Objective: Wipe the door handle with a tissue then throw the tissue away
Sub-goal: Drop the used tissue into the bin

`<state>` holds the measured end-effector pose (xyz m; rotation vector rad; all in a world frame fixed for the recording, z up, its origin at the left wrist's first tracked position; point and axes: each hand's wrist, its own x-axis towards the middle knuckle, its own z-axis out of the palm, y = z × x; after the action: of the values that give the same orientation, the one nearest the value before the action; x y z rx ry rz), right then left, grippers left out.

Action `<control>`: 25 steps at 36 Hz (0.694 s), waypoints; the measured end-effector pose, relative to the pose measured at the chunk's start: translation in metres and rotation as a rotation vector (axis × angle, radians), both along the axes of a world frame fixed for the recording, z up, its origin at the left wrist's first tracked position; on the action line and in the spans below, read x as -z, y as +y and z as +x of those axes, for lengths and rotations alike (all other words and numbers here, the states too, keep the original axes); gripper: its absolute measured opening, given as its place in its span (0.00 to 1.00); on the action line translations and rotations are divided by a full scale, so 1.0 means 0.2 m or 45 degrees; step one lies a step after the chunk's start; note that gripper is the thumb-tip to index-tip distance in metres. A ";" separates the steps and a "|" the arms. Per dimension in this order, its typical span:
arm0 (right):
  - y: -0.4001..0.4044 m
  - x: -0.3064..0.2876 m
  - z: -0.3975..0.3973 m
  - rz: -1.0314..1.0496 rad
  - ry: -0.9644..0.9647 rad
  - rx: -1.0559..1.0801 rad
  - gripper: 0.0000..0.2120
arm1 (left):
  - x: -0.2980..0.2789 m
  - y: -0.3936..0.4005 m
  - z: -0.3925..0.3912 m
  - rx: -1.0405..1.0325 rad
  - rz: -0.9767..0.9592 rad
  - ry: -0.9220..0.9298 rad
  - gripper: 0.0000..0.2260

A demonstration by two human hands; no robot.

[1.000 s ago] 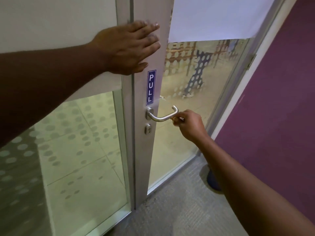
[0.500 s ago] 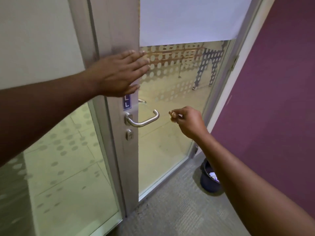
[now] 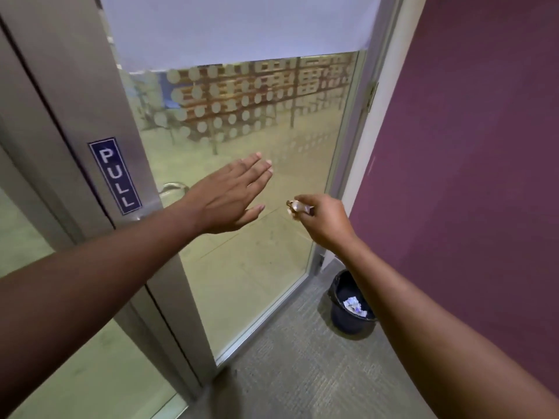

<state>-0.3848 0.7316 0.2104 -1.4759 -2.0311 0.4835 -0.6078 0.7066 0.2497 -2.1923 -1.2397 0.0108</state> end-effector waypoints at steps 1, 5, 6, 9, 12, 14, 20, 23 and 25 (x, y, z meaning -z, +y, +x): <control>0.01 0.01 0.02 -0.009 0.044 0.020 0.13 | 0.02 0.03 0.03 0.012 -0.012 -0.015 0.33; 0.08 0.07 0.12 -0.020 0.141 0.101 0.13 | 0.13 0.15 0.14 0.065 -0.074 -0.080 0.31; 0.11 0.09 0.14 -0.026 0.161 0.122 0.14 | 0.16 0.18 0.16 0.076 -0.093 -0.088 0.31; 0.18 0.15 0.21 -0.053 0.170 0.182 0.15 | 0.25 0.28 0.22 0.099 -0.143 -0.101 0.31; 0.28 0.19 0.29 -0.077 0.129 0.236 0.14 | 0.34 0.41 0.29 0.125 -0.164 -0.095 0.31; 0.34 0.22 0.35 -0.078 0.103 0.281 0.14 | 0.40 0.51 0.34 0.147 -0.216 -0.105 0.31; 0.54 0.31 0.49 -0.115 0.043 0.398 0.12 | 0.54 0.76 0.49 0.133 -0.361 -0.170 0.34; 0.63 0.35 0.56 -0.111 0.015 0.436 0.11 | 0.58 0.84 0.57 0.143 -0.411 -0.189 0.37; 0.70 0.38 0.62 -0.117 -0.018 0.459 0.10 | 0.59 0.89 0.63 0.151 -0.460 -0.205 0.36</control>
<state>-0.2611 0.8716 0.1341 -1.8559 -1.7174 0.4205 -0.4824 0.8841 0.1311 -2.6209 -1.2709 0.0112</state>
